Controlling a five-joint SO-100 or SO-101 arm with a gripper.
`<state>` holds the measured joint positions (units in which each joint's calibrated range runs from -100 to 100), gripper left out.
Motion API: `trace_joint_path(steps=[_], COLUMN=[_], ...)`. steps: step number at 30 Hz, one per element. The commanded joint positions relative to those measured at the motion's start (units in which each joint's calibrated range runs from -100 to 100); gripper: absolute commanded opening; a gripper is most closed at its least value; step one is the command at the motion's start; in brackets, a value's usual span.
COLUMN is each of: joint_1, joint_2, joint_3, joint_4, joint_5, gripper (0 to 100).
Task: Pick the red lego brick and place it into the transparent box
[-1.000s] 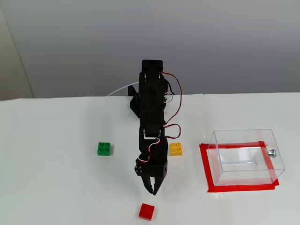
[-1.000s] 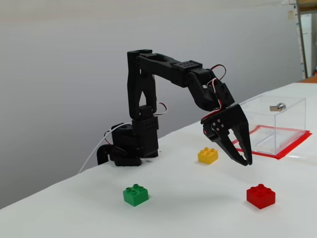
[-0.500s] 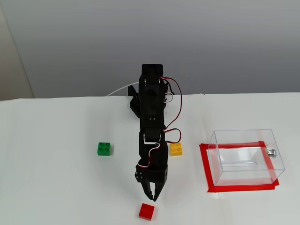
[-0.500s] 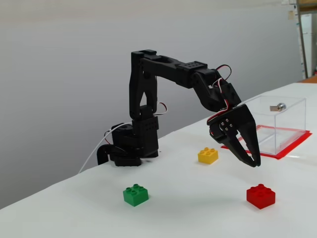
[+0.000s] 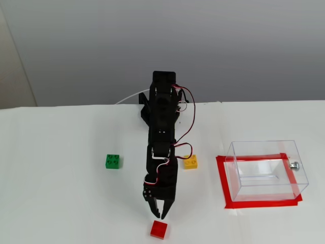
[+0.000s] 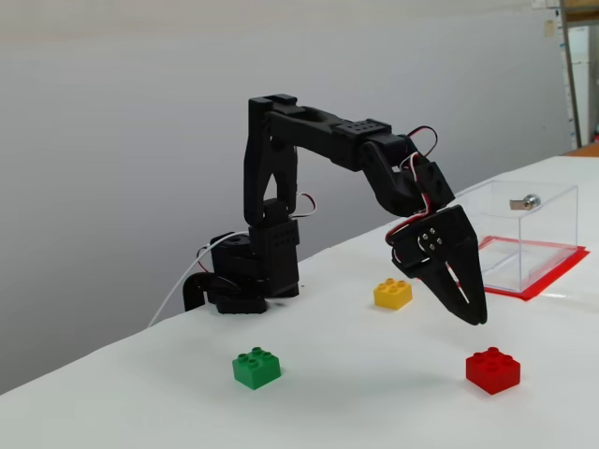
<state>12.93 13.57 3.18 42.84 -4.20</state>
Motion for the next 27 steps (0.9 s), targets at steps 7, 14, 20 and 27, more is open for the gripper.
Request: trace_joint_path(steps=[7, 14, 20, 27], joint_1=[0.4, -1.9, -3.4, -2.9], joint_2=[0.6, 0.6, 1.0, 2.8], joint_3=[-2.8, -3.4, -6.5, -6.7], joint_4=[-0.5, -0.5, -0.5, -0.5], joint_5=[-0.2, -0.2, -0.3, -0.3], gripper=[2, 2, 2, 2])
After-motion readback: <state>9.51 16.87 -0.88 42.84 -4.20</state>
